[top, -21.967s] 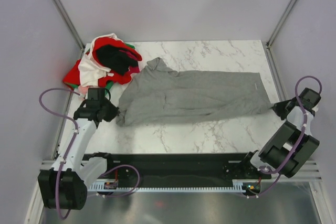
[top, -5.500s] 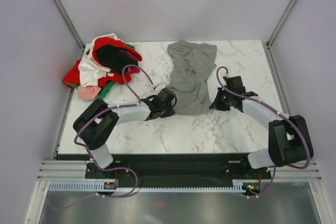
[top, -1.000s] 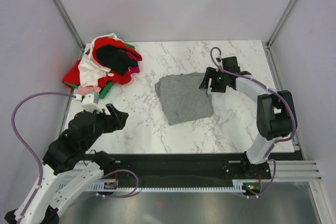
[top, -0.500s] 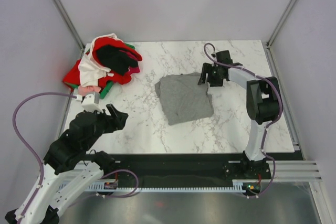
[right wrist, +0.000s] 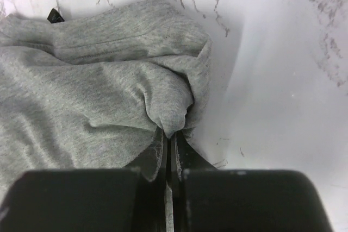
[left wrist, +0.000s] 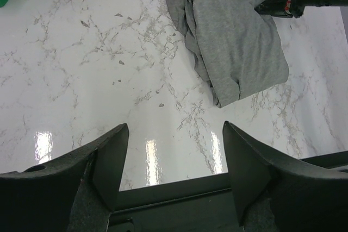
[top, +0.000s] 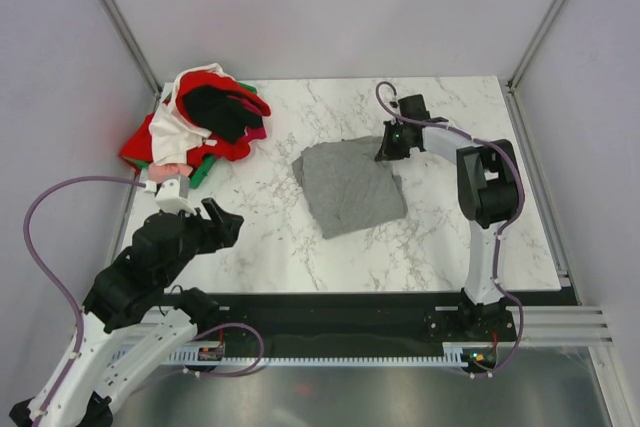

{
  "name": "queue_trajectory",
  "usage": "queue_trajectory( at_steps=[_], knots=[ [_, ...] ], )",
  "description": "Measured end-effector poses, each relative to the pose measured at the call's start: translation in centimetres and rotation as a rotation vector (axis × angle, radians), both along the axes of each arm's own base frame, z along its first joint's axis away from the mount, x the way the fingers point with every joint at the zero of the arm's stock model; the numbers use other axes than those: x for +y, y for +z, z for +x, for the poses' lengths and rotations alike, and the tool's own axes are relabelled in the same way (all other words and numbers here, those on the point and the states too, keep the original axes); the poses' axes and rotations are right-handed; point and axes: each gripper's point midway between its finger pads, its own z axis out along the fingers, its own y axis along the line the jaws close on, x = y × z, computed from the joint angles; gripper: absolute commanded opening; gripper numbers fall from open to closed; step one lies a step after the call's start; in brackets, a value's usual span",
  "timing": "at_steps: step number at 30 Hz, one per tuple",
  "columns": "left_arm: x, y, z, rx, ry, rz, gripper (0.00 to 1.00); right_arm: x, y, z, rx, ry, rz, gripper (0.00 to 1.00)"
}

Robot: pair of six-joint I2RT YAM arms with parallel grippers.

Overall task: Fold and stack the t-shirts
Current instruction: Neatly place the folded tshirt to the corner

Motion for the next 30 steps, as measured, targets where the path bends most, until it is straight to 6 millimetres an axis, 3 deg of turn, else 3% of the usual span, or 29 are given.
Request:
queue_trajectory(
  at_steps=[5, 7, 10, 15, 21, 25, 30],
  knots=[
    [0.0, 0.0, 0.0, 0.002, 0.000, 0.002, 0.75, -1.3, 0.2, 1.8, -0.034, -0.047, -0.056, 0.00],
    [-0.1, -0.1, 0.1, 0.006, 0.000, 0.004, 0.75, -2.8, 0.4, 3.2, -0.051, -0.079, -0.101, 0.00],
    [-0.1, -0.2, 0.1, 0.009, 0.000, 0.007, 0.75, -6.7, 0.7, 6.1, -0.088, -0.155, -0.192, 0.00],
    [-0.1, -0.2, 0.1, 0.010, 0.001, 0.007, 0.74, -15.1, 1.9, 11.5, -0.154, -0.316, -0.320, 0.00],
    [0.0, -0.3, 0.2, 0.011, 0.005, 0.011, 0.74, -23.1, 5.1, 17.2, -0.283, -0.437, -0.432, 0.00],
    [0.1, -0.7, 0.4, 0.023, 0.013, 0.024, 0.74, -25.8, 7.3, 19.9, -0.382, -0.466, -0.516, 0.00],
    [0.0, -1.3, 0.7, 0.049, 0.020, 0.045, 0.74, -28.3, 8.2, 21.0, -0.445, -0.499, -0.613, 0.00]
  ],
)
